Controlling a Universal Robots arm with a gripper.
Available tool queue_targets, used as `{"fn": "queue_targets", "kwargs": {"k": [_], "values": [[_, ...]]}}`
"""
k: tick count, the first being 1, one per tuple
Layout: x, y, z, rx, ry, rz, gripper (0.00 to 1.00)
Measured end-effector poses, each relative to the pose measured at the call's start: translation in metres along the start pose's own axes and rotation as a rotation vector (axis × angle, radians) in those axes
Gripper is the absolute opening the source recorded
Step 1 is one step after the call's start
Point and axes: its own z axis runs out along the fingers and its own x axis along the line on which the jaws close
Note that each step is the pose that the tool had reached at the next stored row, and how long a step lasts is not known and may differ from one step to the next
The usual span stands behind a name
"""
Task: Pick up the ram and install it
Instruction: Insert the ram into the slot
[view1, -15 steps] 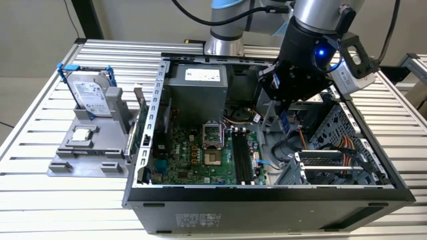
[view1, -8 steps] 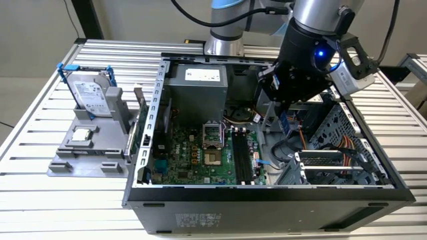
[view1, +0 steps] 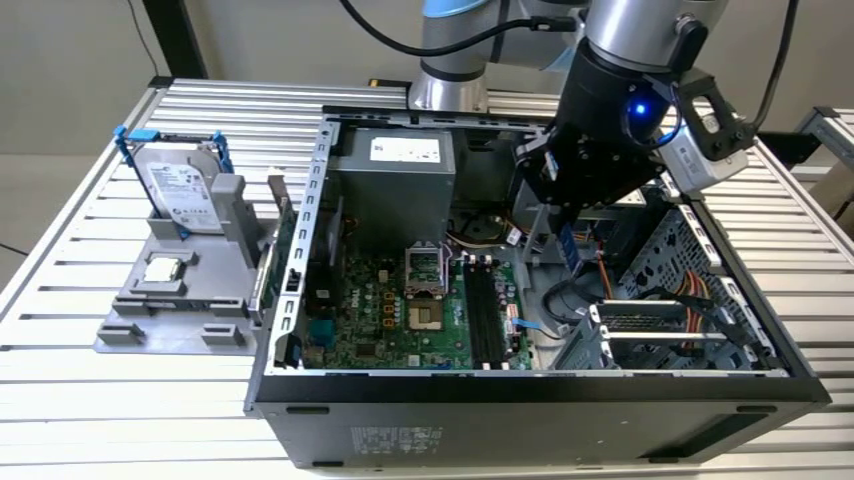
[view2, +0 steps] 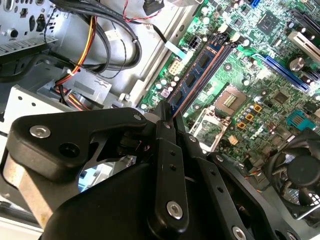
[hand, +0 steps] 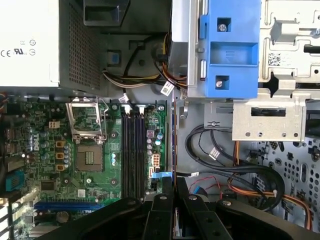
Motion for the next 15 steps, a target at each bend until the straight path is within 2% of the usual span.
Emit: {"fn": "queue_targets", "kwargs": {"k": [12, 15], "values": [[0.0007, 0.0001, 0.0055, 0.0001, 0.0000, 0.003, 0.00], [0.0044, 0.0001, 0.0076, 0.0000, -0.0041, 0.004, 0.00]]}}
